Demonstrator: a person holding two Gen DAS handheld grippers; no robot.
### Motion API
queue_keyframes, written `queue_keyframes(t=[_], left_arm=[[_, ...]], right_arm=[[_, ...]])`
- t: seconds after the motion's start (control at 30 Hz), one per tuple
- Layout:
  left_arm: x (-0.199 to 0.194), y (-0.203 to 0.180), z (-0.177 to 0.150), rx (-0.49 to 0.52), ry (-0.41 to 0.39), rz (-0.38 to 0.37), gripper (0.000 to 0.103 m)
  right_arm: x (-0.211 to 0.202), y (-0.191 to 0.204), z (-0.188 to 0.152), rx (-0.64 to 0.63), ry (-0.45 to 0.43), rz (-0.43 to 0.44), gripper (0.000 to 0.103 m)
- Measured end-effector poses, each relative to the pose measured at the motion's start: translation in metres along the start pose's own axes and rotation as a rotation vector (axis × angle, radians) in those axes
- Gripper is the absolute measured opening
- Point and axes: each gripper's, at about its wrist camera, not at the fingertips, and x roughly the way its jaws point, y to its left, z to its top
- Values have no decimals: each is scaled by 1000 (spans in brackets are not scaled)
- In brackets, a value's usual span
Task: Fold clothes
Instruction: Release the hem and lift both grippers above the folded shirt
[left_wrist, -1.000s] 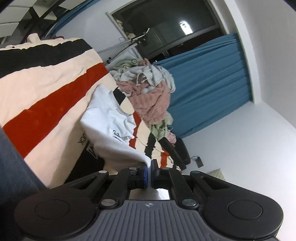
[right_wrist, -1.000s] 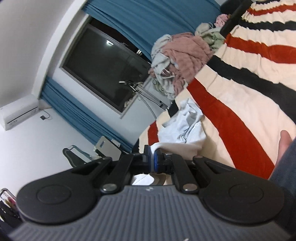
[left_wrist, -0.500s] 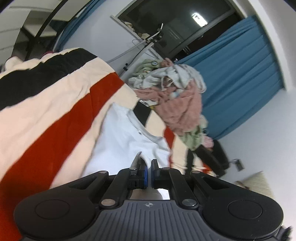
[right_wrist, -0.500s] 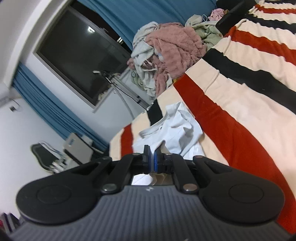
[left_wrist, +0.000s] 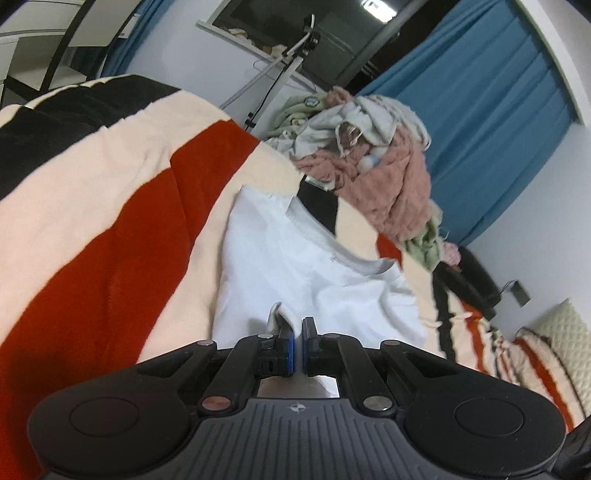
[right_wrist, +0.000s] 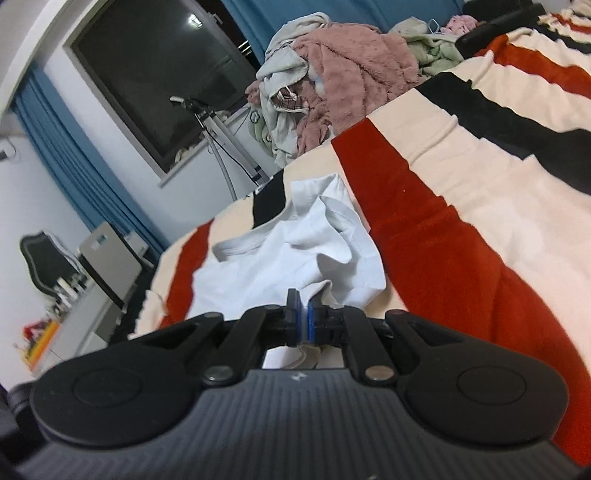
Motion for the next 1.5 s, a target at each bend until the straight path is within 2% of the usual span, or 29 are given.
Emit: queue_keyframes(t=[0.13, 0.17, 0.2, 0.23, 0.27, 0.3, 0.33, 0.37, 0.5, 0.63, 0.77, 1.07, 1.13, 1.27, 1.4, 1.5], left_arm=[[3, 0, -4, 42, 20, 11, 7], [1, -1, -3, 59, 28, 8, 11], [-4, -4, -4, 88, 27, 10, 20], [-8, -7, -5, 119, 23, 14, 34], [-13, -11, -6, 151, 13, 22, 43], [-19, -16, -8, 183, -4, 43, 59], [-25, -21, -10, 214, -23, 68, 69], [-32, -25, -12, 240, -38, 84, 71], [-60, -36, -20, 288, -73, 95, 82], [-88, -44, -29, 311, -97, 92, 83], [-115, -50, -38, 340, -119, 90, 84], [-141, -56, -62, 391, -141, 120, 85], [-145, -53, -66, 367, -140, 129, 85], [-156, -39, -78, 272, -76, 86, 85], [-157, -26, -86, 146, 39, 8, 85], [-144, -11, -91, 1, 155, -57, 85]], right_arm=[[4, 7, -2, -78, 23, -26, 9], [5, 9, -3, -97, 29, -32, 10], [5, 10, -3, -117, 35, -37, 11], [3, 13, -3, -135, 40, -34, 18], [-1, 17, -2, -154, 42, -23, 38], [-5, 21, -1, -172, 44, -11, 53], [-11, 24, -1, -186, 39, -5, 81], [-19, 27, -2, -196, 25, -6, 91], [-51, 37, -6, -235, -29, -6, 89], [-84, 46, -11, -275, -84, -7, 89], [-107, 53, -22, -304, -101, -3, 89], [-137, 63, -38, -378, -141, -7, 89], [-138, 62, -38, -377, -145, -10, 89], [-136, 61, -37, -365, -143, -19, 89], [-133, 59, -35, -346, -133, -28, 89], [-131, 56, -35, -330, -123, -37, 89]])
